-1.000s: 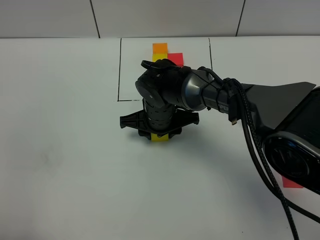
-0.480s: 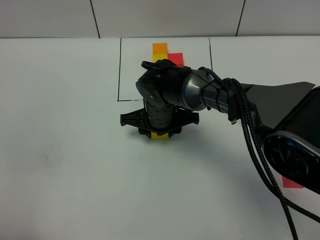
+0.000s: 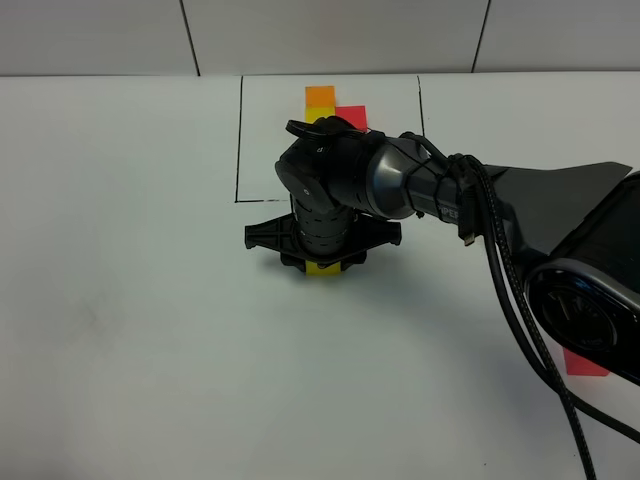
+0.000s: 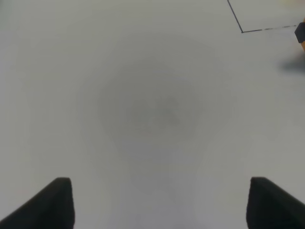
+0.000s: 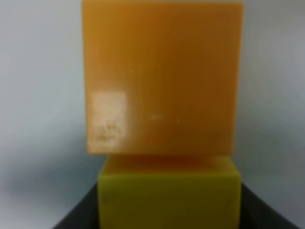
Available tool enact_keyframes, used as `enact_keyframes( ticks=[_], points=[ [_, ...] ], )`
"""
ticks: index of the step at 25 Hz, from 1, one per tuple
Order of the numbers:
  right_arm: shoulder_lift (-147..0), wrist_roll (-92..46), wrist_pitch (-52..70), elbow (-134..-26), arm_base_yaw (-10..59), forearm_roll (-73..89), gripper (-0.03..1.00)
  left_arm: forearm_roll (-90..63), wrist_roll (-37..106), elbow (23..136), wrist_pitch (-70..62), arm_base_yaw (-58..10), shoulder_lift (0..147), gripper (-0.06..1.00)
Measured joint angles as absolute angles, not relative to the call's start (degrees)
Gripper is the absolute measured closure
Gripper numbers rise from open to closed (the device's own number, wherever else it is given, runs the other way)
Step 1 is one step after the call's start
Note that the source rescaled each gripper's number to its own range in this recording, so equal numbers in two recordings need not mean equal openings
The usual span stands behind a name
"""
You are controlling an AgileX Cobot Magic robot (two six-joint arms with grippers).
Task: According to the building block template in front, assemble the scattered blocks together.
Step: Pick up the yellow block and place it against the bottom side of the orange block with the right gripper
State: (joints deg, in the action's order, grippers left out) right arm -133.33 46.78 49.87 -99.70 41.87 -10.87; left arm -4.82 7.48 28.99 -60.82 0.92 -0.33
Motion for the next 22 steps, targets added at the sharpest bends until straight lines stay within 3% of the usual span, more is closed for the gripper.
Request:
enact_keyframes(
  ticks=[22],
  points=[
    [-133.4,46.1,49.4,-99.7,41.8,-10.5,0.96,-4.8,7.5,29.0,-60.8,0.9,-0.3,0.23]
  ],
)
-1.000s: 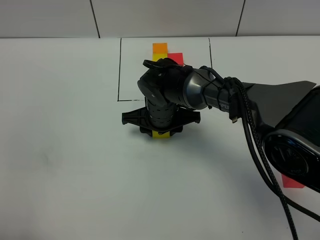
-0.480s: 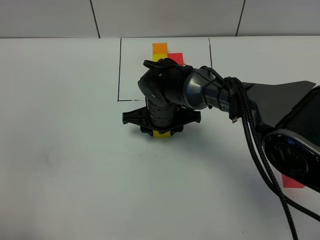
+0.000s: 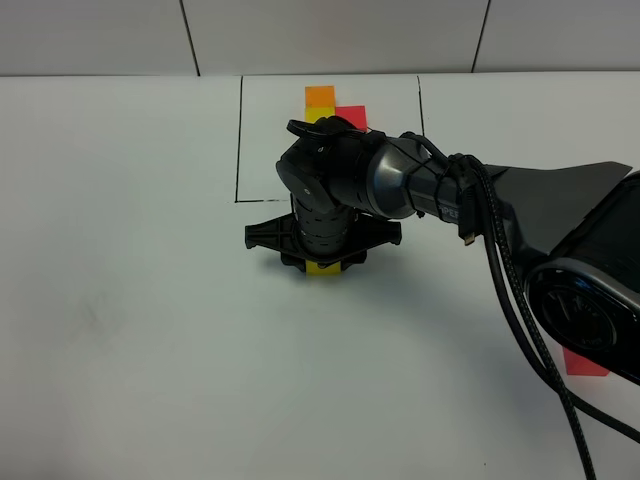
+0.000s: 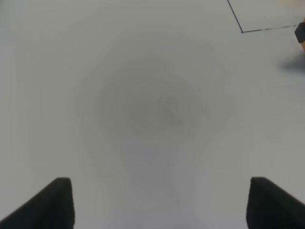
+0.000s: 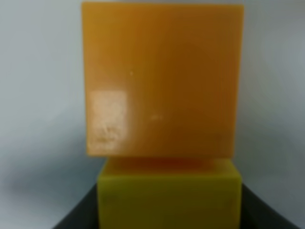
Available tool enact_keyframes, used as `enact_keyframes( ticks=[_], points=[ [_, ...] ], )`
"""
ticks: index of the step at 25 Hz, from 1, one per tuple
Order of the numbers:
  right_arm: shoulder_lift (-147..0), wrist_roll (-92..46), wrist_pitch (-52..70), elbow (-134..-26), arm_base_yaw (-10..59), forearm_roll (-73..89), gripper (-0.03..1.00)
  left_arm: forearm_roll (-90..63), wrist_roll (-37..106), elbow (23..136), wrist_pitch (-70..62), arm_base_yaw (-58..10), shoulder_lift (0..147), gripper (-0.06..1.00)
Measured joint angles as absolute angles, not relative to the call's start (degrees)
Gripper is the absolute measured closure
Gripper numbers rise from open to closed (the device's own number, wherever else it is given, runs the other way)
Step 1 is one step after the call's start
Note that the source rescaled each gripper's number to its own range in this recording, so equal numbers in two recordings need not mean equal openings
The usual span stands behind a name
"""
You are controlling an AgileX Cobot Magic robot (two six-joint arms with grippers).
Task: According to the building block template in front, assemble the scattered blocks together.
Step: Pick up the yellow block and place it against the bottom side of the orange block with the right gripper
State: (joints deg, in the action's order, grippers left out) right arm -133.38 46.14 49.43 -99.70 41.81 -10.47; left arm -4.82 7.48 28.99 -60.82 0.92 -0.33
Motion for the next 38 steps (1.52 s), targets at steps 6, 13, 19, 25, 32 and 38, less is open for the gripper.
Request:
enact_keyframes(
  ticks=[6,13,19,25,32,38],
  points=[
    [-133.4,45.5,48.7,-99.7,41.8,-10.4,0.96,-4.8,7.5,29.0,-60.8,0.9,-0.3,0.23],
    [-133.4,45.5,48.6,-99.7,41.8,-10.3,0.96,-4.8,7.5,29.0,-60.8,0.9,-0.3,0.23],
    [-133.4,45.3,48.6,-99.7,41.8,-10.3,0.96,-4.8,7.5,29.0,-60.8,0.9,-0.3,0.23],
    [-133.4,47.3,48.5,-99.7,41.8,-10.3,0.96,-4.8,7.5,29.0,-60.8,0.9,-0.3,0.23],
    [-133.4,47.7,48.6,-99.7,41.8,-10.3,0.96,-4.8,7.5,29.0,-60.8,0.9,-0.3,0.23],
    [-133.4,47.8,48.6,-99.7,41.7,-10.3,0.96,-4.8,7.5,29.0,-60.8,0.9,-0.3,0.23]
  ],
)
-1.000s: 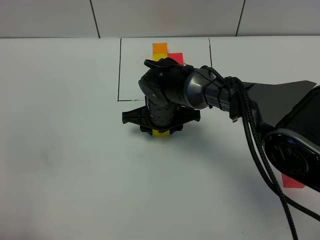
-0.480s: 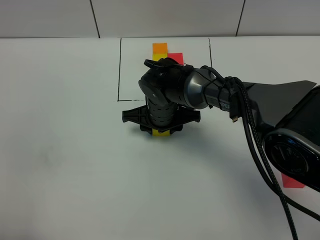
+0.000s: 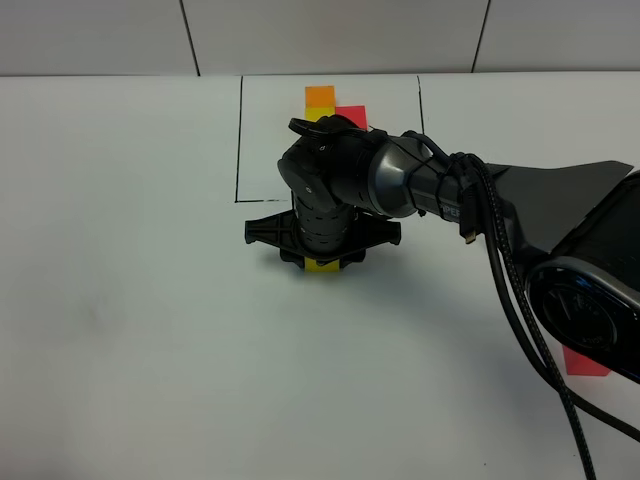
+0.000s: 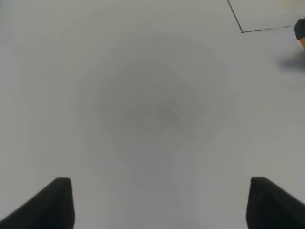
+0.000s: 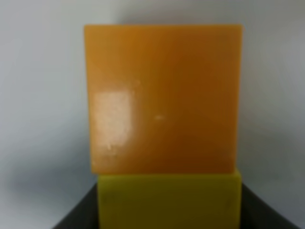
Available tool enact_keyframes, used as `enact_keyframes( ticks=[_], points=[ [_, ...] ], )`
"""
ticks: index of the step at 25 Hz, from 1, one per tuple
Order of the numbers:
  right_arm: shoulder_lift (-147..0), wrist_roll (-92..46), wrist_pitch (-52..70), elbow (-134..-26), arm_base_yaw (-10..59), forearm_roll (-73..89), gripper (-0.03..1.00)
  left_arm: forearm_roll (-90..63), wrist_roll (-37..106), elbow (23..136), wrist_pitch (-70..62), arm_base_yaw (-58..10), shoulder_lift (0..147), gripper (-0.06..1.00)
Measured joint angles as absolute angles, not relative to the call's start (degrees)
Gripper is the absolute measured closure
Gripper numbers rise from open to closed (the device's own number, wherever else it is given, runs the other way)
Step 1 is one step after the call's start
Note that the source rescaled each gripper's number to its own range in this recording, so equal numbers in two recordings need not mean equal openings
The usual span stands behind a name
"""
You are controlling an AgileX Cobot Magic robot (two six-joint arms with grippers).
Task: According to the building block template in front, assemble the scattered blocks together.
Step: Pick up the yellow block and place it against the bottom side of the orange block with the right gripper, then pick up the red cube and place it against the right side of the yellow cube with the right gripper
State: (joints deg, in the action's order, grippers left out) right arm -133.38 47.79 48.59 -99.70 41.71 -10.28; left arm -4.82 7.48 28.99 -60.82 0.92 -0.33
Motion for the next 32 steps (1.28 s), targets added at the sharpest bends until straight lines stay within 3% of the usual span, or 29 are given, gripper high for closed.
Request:
enact_keyframes(
  ticks=[6,8,11,18,20,27,32],
  points=[
    [-133.4,47.6,48.5,-99.7,41.7,-10.3,0.96,-4.8,7.5,29.0,-60.8,0.9,-0.3,0.23],
    [-133.3,47.6,48.3,-99.7,41.7,-10.3,0.91,-4.8,7.5,29.0,-60.8,0.9,-0.3,0.23],
    [-133.1,47.6,46.9,-99.7,41.7,-10.3,0.71,-4.8,7.5,29.0,-60.8,0.9,-0.3,0.23],
    [-131.0,45.3,46.8,-99.3,41.5,-12.2,0.09,-4.8,7.5,29.0,-60.8,0.9,-0.3,0.23],
    [-129.8,44.0,48.1,-99.1,41.5,-13.1,0.01,-4.8,7.5,29.0,-60.8,0.9,-0.3,0.23],
    [-123.4,36.6,50.6,-94.4,40.6,-13.4,-0.03,-4.8,7.5,29.0,-60.8,0.9,-0.3,0.23],
    [-115.7,34.5,48.1,-83.0,37.2,-13.3,-0.03,-4.8,7.5,29.0,-60.8,0.9,-0.3,0.23]
  ],
)
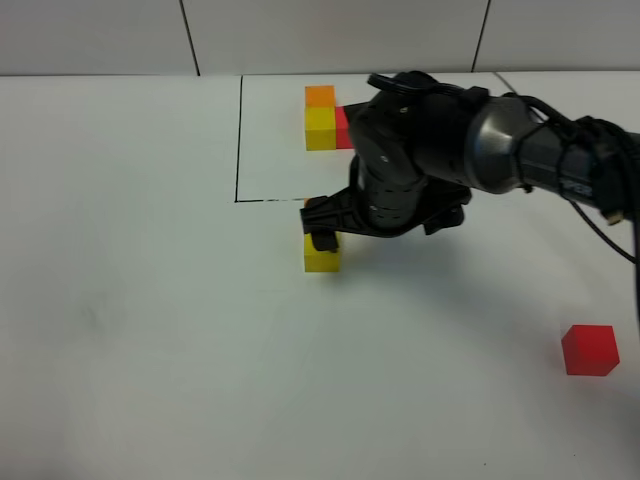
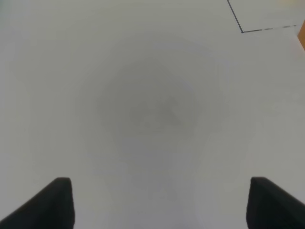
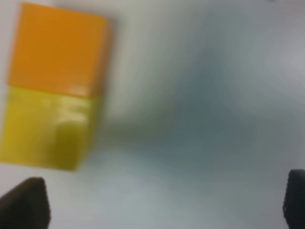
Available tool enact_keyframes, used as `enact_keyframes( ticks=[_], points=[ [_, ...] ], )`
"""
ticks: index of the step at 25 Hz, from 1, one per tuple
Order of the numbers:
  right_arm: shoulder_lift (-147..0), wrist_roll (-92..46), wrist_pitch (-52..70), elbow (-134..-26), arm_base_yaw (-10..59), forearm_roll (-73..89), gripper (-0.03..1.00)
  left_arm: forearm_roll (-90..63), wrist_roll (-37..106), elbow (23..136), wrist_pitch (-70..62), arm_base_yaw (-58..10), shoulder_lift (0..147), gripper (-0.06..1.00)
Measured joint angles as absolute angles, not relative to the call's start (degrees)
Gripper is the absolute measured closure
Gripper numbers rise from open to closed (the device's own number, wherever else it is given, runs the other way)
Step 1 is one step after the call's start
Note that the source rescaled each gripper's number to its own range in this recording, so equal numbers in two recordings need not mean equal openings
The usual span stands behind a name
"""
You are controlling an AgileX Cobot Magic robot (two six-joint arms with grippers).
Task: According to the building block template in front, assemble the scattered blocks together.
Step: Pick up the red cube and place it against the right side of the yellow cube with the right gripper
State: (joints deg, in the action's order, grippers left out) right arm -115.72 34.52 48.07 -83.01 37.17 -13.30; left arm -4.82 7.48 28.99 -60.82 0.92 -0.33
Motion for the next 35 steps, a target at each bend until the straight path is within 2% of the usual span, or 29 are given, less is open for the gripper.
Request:
enact_keyframes(
  ticks=[8,16,25,35],
  points=[
    [-99.9,33.1,43.9,-61.8,29.4,-12.6,-0.03,-4.8,7.5,29.0,-60.8,0.9,-0.3,0.23],
    [-89.3,29.3,45.5,-49.3,23.5,-9.4,-0.03,-4.8,7.5,29.0,-60.8,0.9,-0.3,0.23],
    [-84.9,24.8,41.6,-39.4,21.1,-4.5,-0.03,-4.8,7.5,29.0,-60.8,0.9,-0.3,0.23],
    [-84.8,22.1,39.1,-37.5,20.6,-4.7,-0.03,-4.8,7.5,29.0,-60.8,0.9,-0.3,0.23]
  ],
)
